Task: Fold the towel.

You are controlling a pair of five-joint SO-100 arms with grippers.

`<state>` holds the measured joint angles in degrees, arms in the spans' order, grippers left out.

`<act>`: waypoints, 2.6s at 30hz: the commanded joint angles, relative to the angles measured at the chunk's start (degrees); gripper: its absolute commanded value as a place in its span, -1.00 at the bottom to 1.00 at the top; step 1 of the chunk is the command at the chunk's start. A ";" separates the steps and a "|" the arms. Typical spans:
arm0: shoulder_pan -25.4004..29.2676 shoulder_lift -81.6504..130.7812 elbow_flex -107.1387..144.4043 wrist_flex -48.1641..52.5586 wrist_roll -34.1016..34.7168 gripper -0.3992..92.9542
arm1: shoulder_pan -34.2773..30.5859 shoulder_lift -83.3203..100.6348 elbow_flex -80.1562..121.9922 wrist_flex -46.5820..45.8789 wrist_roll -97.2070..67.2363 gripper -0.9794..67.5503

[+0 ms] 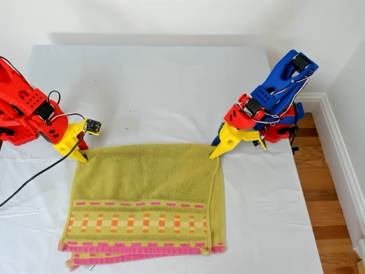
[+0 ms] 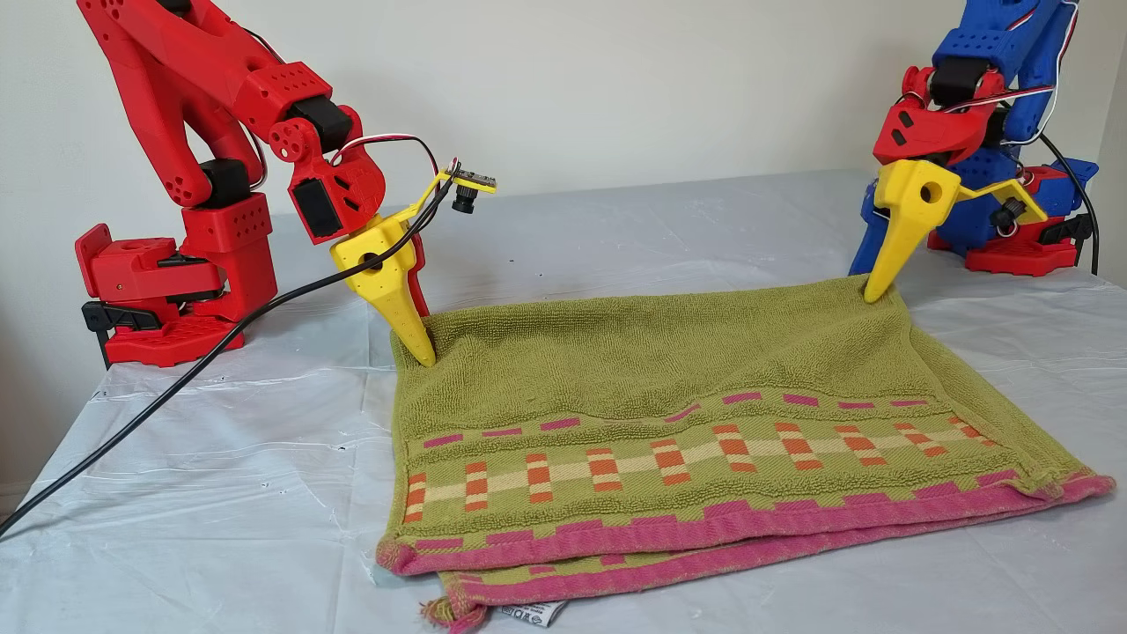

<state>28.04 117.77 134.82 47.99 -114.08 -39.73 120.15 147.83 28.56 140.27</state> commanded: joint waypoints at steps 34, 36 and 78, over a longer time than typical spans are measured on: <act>2.37 6.42 4.39 0.97 -1.49 -0.96 | 9.93 -14.33 -42.63 54.40 -21.80 -0.97; 2.37 6.42 4.31 1.05 -1.41 -0.96 | 10.81 -12.92 -43.86 58.89 -21.97 -0.97; -1.67 10.99 -28.13 38.06 22.68 -0.96 | -2.55 -10.63 -58.45 74.53 -8.61 -0.97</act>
<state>22.06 132.63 114.70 84.38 -91.23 -36.30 112.24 95.19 99.32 127.71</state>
